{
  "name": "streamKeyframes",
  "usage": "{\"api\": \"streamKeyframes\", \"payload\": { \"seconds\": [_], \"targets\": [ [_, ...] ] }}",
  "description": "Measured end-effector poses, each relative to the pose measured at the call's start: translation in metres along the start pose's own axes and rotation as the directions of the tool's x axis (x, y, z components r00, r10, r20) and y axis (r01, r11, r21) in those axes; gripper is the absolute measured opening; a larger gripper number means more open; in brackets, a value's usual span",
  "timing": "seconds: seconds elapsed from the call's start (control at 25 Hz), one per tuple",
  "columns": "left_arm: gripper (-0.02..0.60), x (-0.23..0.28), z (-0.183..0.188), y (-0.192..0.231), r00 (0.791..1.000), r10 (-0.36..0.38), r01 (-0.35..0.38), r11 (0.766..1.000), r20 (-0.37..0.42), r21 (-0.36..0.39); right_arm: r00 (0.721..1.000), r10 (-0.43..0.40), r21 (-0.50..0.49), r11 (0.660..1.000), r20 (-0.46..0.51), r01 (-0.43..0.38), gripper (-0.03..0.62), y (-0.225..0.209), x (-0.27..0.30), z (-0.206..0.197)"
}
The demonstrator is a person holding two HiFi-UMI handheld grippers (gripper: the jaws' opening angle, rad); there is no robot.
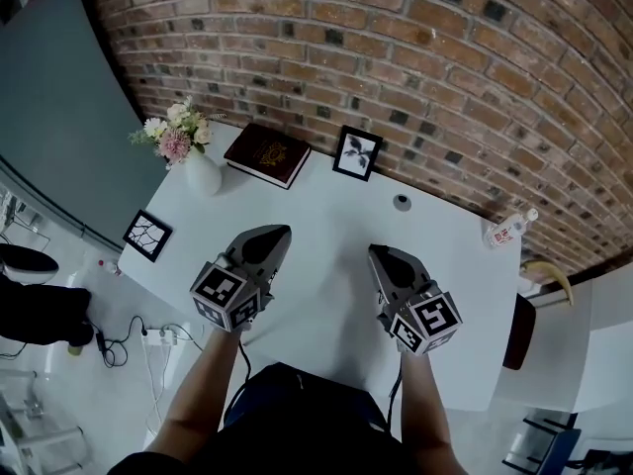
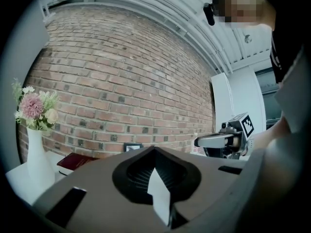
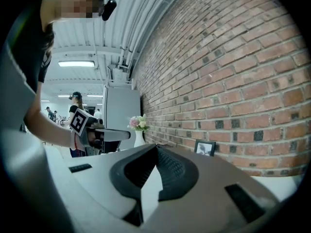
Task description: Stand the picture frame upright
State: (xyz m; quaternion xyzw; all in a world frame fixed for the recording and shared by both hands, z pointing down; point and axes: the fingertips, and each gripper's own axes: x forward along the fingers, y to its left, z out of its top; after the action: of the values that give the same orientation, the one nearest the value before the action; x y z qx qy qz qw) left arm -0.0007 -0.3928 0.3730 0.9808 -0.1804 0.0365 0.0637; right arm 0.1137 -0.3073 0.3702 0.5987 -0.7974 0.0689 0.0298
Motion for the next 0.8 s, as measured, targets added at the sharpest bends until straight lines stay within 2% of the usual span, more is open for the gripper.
{"api": "streamKeyframes", "payload": {
  "seconds": [0.24,0.48,0.8],
  "targets": [
    [0.005,-0.034,-0.005,-0.001,1.000,0.004,-0.004,1.000,-0.010,-0.014,0.999,-0.044,-0.010,0.999,0.000,0.044,0.003,0.030,-0.009,-0.003],
    [0.004,-0.074,-0.009,0.003,1.000,0.021,-0.021,0.999,-0.005,-0.041,0.995,-0.095,0.022,0.995,0.031,0.094,0.003,0.059,-0.021,-0.001],
    [0.005,-0.115,-0.009,-0.004,1.000,-0.013,0.013,0.999,-0.002,-0.045,0.987,-0.156,0.028,0.987,0.041,0.155,0.003,0.096,-0.039,-0.004]
  ]
}}
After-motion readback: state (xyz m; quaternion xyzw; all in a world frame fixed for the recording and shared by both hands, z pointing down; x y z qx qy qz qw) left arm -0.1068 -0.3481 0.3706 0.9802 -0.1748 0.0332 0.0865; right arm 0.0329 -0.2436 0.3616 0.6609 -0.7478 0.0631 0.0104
